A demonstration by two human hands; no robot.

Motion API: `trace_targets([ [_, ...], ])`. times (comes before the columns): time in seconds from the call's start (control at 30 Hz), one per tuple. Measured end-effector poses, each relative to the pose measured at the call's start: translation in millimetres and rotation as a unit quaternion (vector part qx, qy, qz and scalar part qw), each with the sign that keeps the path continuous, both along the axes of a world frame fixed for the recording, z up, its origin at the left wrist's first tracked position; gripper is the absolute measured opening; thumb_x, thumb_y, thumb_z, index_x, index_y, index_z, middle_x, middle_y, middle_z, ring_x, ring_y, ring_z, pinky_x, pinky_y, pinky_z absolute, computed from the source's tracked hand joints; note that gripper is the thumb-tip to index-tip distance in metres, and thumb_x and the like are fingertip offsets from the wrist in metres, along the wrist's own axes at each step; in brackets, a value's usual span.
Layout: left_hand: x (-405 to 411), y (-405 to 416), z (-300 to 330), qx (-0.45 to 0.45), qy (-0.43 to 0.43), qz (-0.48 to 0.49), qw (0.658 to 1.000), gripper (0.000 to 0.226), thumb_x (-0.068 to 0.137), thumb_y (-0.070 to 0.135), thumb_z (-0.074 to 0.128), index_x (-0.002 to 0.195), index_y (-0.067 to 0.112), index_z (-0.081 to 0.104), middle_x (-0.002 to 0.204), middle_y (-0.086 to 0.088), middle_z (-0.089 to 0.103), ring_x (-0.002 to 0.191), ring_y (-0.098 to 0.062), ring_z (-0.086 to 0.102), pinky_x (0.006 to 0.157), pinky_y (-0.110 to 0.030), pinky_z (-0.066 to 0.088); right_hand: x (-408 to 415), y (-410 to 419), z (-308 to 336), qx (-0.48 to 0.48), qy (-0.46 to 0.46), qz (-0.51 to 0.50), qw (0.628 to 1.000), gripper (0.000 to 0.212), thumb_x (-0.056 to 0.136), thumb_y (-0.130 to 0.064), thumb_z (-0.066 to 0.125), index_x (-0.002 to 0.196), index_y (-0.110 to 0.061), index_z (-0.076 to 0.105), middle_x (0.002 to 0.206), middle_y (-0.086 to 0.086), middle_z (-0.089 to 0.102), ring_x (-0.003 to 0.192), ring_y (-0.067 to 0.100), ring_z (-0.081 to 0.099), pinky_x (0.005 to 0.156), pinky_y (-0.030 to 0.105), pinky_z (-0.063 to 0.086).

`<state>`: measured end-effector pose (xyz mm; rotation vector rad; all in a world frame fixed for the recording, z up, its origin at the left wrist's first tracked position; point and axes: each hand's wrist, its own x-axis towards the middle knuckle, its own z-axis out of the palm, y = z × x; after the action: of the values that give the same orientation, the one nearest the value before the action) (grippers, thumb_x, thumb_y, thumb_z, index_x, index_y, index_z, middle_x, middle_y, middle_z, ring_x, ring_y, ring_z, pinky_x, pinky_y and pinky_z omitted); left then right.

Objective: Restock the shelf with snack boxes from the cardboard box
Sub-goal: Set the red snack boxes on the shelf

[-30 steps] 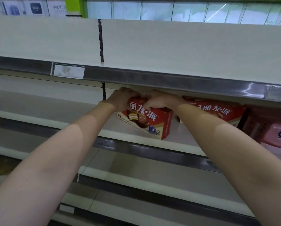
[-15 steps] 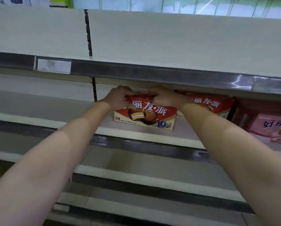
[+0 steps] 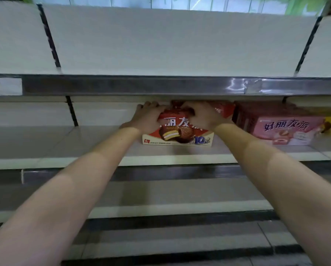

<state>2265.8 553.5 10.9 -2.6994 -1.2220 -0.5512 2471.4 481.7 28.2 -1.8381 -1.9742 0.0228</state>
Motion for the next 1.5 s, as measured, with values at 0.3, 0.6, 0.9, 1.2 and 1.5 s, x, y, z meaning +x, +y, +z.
trace_targets([
  [0.3,82,-19,-8,0.048,-0.005,0.022,0.999,0.058,0.095,0.051,0.051,0.146,0.027,0.038,0.148,-0.011,0.041,0.134,-0.035,0.035,0.108,-0.05,0.028,54,-23,-25,0.075,-0.094,-0.112,0.986,0.075,0.07,-0.053,0.054,0.139,-0.023,0.051,0.138,0.012,0.055,0.124,0.036,0.05,0.106,0.043,0.038],
  [0.6,91,-4,-8,0.075,0.038,-0.009,0.996,0.103,0.062,0.057,0.082,0.147,0.024,0.035,0.15,-0.01,0.035,0.137,-0.033,0.028,0.111,-0.046,0.025,82,-10,-33,0.077,-0.181,-0.085,0.977,0.097,0.072,-0.052,0.079,0.152,-0.022,0.034,0.152,0.002,0.04,0.139,0.026,0.035,0.112,0.04,0.021],
  [0.9,120,8,-19,0.145,-0.015,-0.002,0.989,0.08,0.077,0.059,0.07,0.143,0.022,0.043,0.144,-0.003,0.051,0.133,-0.026,0.044,0.114,-0.037,0.026,94,5,-39,0.101,-0.163,-0.121,0.974,0.097,0.072,-0.047,0.08,0.154,-0.03,0.03,0.155,0.0,0.037,0.143,0.026,0.029,0.116,0.039,0.013],
  [1.2,122,8,-20,0.129,-0.043,-0.003,0.991,0.08,0.074,0.058,0.074,0.141,0.021,0.047,0.142,-0.003,0.054,0.131,-0.026,0.048,0.109,-0.036,0.033,91,0,-38,0.121,-0.163,-0.131,0.97,0.094,0.073,-0.044,0.081,0.153,-0.031,0.032,0.155,-0.002,0.038,0.142,0.026,0.031,0.114,0.039,0.017],
  [1.5,126,6,-18,0.117,-0.056,-0.006,0.991,0.076,0.074,0.057,0.076,0.137,0.024,0.051,0.141,0.002,0.055,0.132,-0.022,0.047,0.111,-0.035,0.031,93,0,-36,0.109,-0.161,-0.139,0.971,0.091,0.073,-0.044,0.081,0.151,-0.03,0.037,0.153,-0.002,0.041,0.14,0.025,0.034,0.116,0.039,0.016],
])
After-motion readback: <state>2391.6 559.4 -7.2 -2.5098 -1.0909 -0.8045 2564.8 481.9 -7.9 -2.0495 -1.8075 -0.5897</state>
